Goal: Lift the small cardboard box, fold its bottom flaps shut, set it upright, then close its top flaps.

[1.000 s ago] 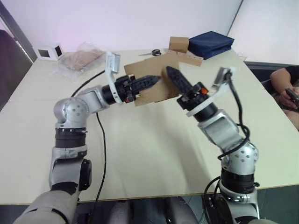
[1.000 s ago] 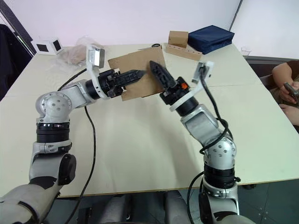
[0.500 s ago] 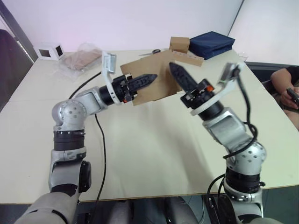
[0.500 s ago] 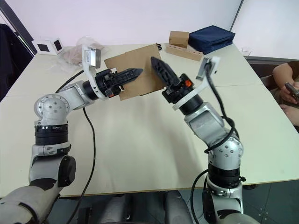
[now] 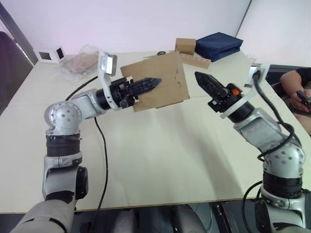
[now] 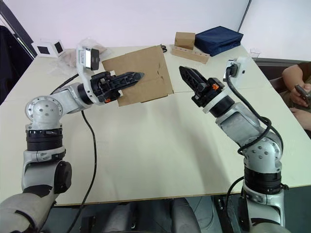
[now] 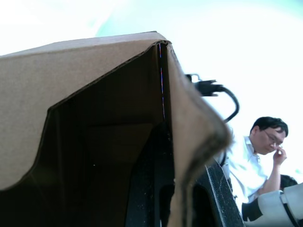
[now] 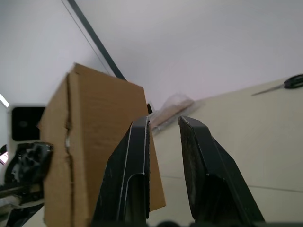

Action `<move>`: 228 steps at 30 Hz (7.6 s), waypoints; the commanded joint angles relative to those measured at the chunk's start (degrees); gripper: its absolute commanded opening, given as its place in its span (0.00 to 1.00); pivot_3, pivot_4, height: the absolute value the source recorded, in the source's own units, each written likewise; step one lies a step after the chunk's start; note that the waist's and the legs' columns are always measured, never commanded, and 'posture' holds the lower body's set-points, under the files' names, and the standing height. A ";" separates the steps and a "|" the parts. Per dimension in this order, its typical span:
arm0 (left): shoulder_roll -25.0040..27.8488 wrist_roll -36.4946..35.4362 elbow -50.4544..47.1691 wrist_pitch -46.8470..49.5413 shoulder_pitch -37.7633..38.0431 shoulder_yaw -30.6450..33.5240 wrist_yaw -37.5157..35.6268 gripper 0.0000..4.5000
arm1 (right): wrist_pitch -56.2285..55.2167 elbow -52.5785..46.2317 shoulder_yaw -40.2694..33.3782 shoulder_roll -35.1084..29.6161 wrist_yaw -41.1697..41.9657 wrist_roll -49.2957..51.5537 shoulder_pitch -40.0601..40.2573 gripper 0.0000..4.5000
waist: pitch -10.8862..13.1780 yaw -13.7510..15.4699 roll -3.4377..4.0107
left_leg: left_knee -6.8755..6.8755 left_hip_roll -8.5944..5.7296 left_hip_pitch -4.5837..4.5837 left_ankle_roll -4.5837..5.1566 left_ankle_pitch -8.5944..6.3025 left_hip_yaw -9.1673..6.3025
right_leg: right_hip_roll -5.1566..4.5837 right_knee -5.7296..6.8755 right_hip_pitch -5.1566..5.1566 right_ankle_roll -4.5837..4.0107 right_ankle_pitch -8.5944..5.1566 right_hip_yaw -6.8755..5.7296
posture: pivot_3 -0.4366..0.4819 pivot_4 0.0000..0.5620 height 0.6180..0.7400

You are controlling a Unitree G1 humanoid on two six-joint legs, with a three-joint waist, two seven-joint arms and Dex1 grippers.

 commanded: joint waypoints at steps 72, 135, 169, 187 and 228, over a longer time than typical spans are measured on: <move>6.94 61.16 23.24 -41.81 -34.22 -63.64 -42.52 0.68 | 4.10 -11.87 -3.02 -11.99 16.96 -19.86 9.06 0.19 | 0.05 0.11 -0.04 | 0.02 -0.03 -0.06 0.09 -0.05 0.00 | 0.05 -0.04 0.00 0.01 -0.01 0.03 | 0.48 0.27 1.00; 7.80 41.11 -0.33 -23.77 16.00 -19.28 -11.91 0.01 | 9.08 -0.18 16.82 -1.96 28.67 -42.19 8.13 0.00 | -0.04 0.15 0.00 | 0.19 -0.03 0.04 0.08 -0.04 -0.01 | -0.01 0.18 0.05 0.02 -0.01 0.00 | 0.48 0.27 1.00; 10.40 33.16 -8.19 -21.81 18.49 -10.43 -8.15 0.01 | 4.31 3.46 6.71 -3.08 34.18 -41.10 5.96 0.00 | -0.04 0.12 -0.01 | 0.17 -0.02 0.05 0.08 -0.04 0.00 | -0.01 0.14 0.08 0.02 -0.01 0.00 | 0.48 0.27 1.00; 7.97 35.19 -7.86 -24.42 19.75 -17.84 -6.97 0.01 | 2.42 8.60 16.68 -1.88 40.27 -42.99 4.94 0.00 | -0.04 0.05 -0.01 | 0.17 -0.02 0.07 0.08 -0.04 -0.01 | -0.01 0.15 0.07 0.01 -0.01 0.00 | 0.48 0.27 1.00; 13.27 27.58 2.93 -21.73 9.66 -10.12 -11.88 0.01 | 15.80 -13.65 6.58 -5.81 35.08 -24.88 3.75 0.00 | -0.35 0.27 -0.01 | 0.14 -0.03 0.13 0.08 -0.04 -0.03 | -0.02 0.07 0.18 0.02 -0.01 -0.04 | 0.48 0.27 1.00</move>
